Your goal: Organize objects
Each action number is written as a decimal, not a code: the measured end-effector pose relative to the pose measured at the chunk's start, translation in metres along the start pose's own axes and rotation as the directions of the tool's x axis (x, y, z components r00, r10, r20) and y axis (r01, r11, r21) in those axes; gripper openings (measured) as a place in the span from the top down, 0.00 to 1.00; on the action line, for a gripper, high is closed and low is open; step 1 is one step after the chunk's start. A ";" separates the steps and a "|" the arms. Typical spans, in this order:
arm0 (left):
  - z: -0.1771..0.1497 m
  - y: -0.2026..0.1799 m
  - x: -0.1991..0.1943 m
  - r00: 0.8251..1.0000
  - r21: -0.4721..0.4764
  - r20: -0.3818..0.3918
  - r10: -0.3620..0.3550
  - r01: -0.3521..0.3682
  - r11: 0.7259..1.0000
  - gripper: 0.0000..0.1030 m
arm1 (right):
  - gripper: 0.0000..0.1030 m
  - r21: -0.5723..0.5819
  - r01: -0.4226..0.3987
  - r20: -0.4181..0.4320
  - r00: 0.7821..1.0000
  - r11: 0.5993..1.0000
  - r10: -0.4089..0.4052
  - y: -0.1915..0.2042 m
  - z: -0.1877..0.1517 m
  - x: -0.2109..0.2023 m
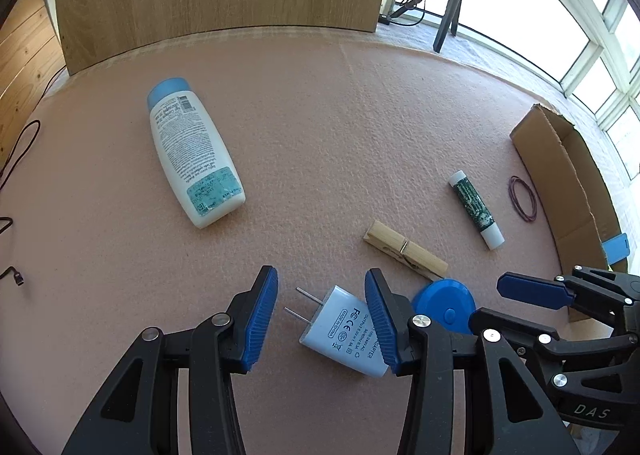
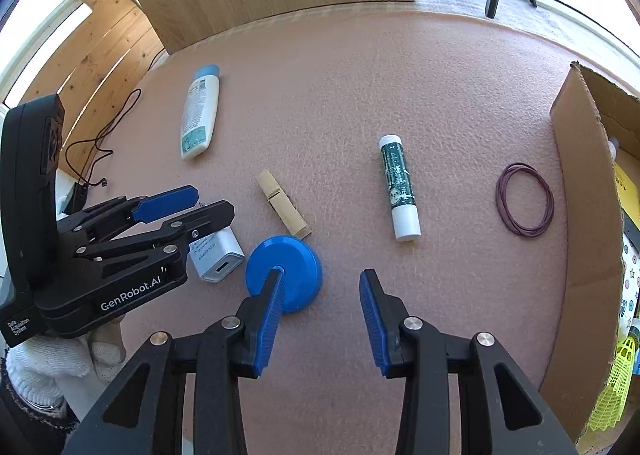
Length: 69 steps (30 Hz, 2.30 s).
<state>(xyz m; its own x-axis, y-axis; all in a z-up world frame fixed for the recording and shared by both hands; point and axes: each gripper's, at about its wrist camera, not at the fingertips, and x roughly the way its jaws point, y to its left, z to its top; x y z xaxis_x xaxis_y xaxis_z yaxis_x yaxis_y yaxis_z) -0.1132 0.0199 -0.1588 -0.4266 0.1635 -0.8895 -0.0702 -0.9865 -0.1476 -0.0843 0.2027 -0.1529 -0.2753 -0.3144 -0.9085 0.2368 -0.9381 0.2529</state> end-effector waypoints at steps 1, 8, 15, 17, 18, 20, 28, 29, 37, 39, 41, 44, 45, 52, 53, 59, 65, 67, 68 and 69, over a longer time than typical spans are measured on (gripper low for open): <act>0.001 0.001 -0.002 1.000 0.000 0.003 -0.002 0.002 1.000 0.53 | 0.61 -0.013 0.006 -0.003 1.000 1.000 -0.006 0.005 0.000 0.004; 0.007 -0.008 0.003 1.000 0.076 -0.022 -0.005 0.007 0.997 0.53 | 0.56 -0.052 0.022 -0.020 1.000 0.998 -0.023 0.019 0.001 0.019; 0.017 -0.020 0.016 0.998 0.142 -0.068 -0.011 0.020 0.990 0.53 | 0.56 -0.081 0.025 -0.028 0.999 0.996 -0.027 0.022 -0.003 0.018; 0.021 -0.024 0.019 0.997 0.153 -0.072 -0.008 0.019 0.988 0.53 | 0.56 -0.091 0.029 -0.030 0.999 0.995 -0.032 0.024 -0.003 0.019; 0.024 -0.026 0.021 0.997 0.156 -0.072 -0.005 0.016 0.988 0.53 | 0.56 -0.094 0.033 -0.028 0.999 0.995 -0.036 0.024 -0.003 0.019; 0.028 -0.027 0.023 0.998 0.151 -0.069 -0.013 0.024 0.988 0.53 | 0.56 -0.084 0.036 -0.026 0.999 0.996 -0.039 0.021 -0.003 0.019; 0.042 -0.022 0.020 0.999 0.103 -0.045 -0.025 0.029 0.994 0.53 | 0.56 -0.041 0.035 -0.022 0.999 0.999 -0.036 0.001 -0.002 0.012; 0.041 -0.019 0.017 0.999 0.095 -0.041 -0.029 0.033 0.995 0.53 | 0.56 -0.041 0.037 -0.021 0.999 0.998 -0.038 0.000 -0.002 0.012; 0.021 0.009 -0.013 0.998 0.012 -0.019 -0.053 0.053 0.999 0.53 | 0.56 -0.063 0.011 -0.034 0.999 0.998 -0.013 0.007 0.003 0.018; 0.014 0.014 -0.019 0.999 0.007 -0.019 -0.049 0.050 0.999 0.53 | 0.55 -0.072 0.019 -0.032 0.999 0.997 -0.022 0.010 0.005 0.021; 0.008 0.017 -0.023 0.999 -0.005 -0.020 -0.051 0.051 0.999 0.52 | 0.55 -0.083 0.030 -0.029 0.999 0.996 -0.032 0.013 0.007 0.023; 0.004 0.021 -0.022 0.998 -0.023 -0.023 -0.053 0.052 0.998 0.52 | 0.54 -0.102 0.052 -0.027 0.998 0.993 -0.055 0.016 0.010 0.025; 0.004 0.022 -0.021 0.998 -0.027 -0.027 -0.052 0.052 0.998 0.52 | 0.54 -0.109 0.057 -0.027 0.998 0.992 -0.061 0.018 0.010 0.026; 0.020 0.004 -0.011 0.999 0.038 -0.028 -0.044 0.045 0.998 0.52 | 0.54 -0.092 0.050 -0.033 0.998 0.995 -0.053 0.012 0.007 0.024; 0.023 0.001 -0.009 0.999 0.053 -0.031 -0.042 0.044 0.998 0.52 | 0.54 -0.090 0.050 -0.034 0.998 0.995 -0.054 0.011 0.007 0.024; 0.038 -0.021 0.009 0.996 0.128 -0.069 -0.052 0.061 0.990 0.48 | 0.54 -0.051 0.046 -0.029 0.998 0.998 -0.047 0.000 0.000 0.019; 0.036 -0.053 0.014 0.995 0.245 -0.071 -0.069 0.084 0.966 0.37 | 0.54 -0.002 0.048 -0.030 0.998 0.999 -0.048 -0.019 -0.017 0.007; 0.035 -0.061 0.018 0.995 0.272 -0.079 -0.063 0.083 0.959 0.36 | 0.54 0.019 0.050 -0.029 0.998 0.999 -0.049 -0.025 -0.019 0.004; 0.035 -0.066 0.020 0.995 0.290 -0.078 -0.058 0.078 0.954 0.34 | 0.54 0.027 0.050 -0.028 0.998 0.998 -0.049 -0.027 -0.021 0.004; 0.035 -0.069 0.022 0.996 0.308 -0.077 -0.047 0.069 0.949 0.33 | 0.54 0.032 0.048 -0.027 0.999 0.998 -0.047 -0.028 -0.021 0.003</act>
<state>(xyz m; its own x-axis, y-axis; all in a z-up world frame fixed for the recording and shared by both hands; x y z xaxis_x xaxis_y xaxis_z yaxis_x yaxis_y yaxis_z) -0.1489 0.0917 -0.1527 -0.3524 0.2096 -0.9121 -0.3736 -0.9251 -0.0683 -0.0718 0.2309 -0.1698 -0.2605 -0.2661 -0.9281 0.1936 -0.9561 0.2198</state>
